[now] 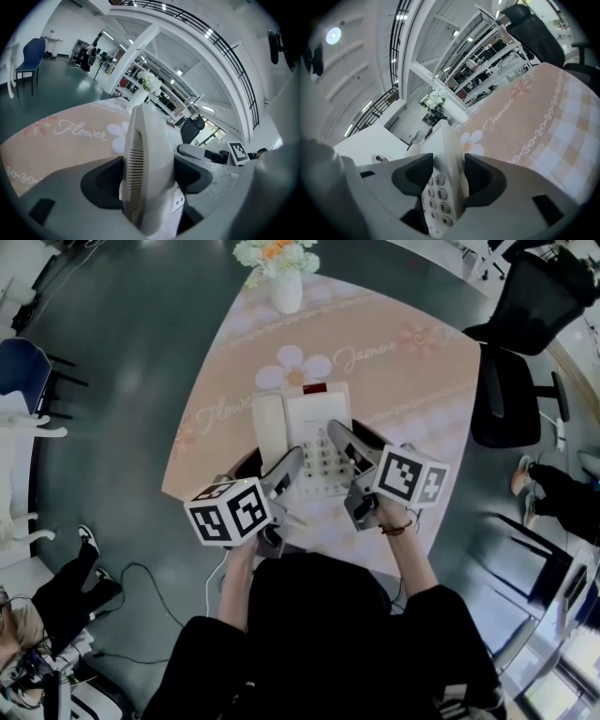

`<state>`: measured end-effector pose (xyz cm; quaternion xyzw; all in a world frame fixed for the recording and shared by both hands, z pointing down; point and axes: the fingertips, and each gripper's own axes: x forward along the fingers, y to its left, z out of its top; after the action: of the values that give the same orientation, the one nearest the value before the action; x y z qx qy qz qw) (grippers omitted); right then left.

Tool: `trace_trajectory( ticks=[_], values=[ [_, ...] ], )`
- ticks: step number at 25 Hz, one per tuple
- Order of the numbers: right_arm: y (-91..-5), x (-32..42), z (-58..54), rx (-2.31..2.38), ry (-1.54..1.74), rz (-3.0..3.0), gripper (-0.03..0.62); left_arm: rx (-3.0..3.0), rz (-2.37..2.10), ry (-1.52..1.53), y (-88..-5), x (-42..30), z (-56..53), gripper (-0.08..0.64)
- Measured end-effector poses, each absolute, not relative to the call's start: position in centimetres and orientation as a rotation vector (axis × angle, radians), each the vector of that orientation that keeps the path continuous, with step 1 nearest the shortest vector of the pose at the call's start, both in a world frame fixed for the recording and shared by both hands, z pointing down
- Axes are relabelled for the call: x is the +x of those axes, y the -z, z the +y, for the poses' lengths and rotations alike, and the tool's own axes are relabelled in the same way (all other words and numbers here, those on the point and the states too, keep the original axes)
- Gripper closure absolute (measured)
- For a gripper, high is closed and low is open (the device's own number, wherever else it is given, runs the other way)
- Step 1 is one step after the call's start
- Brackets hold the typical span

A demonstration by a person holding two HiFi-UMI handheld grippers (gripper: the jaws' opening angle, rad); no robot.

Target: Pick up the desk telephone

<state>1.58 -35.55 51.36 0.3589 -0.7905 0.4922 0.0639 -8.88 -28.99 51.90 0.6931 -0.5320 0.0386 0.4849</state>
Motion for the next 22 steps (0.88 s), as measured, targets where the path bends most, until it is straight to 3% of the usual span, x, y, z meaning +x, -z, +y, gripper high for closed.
trace_trajectory(
  ticks=[22],
  values=[
    [-44.4,3.3,-31.1,1.109,-1.450,-2.501,0.402,1.773,-1.324,-0.075,-45.2,-7.6,-24.8,0.239]
  ],
)
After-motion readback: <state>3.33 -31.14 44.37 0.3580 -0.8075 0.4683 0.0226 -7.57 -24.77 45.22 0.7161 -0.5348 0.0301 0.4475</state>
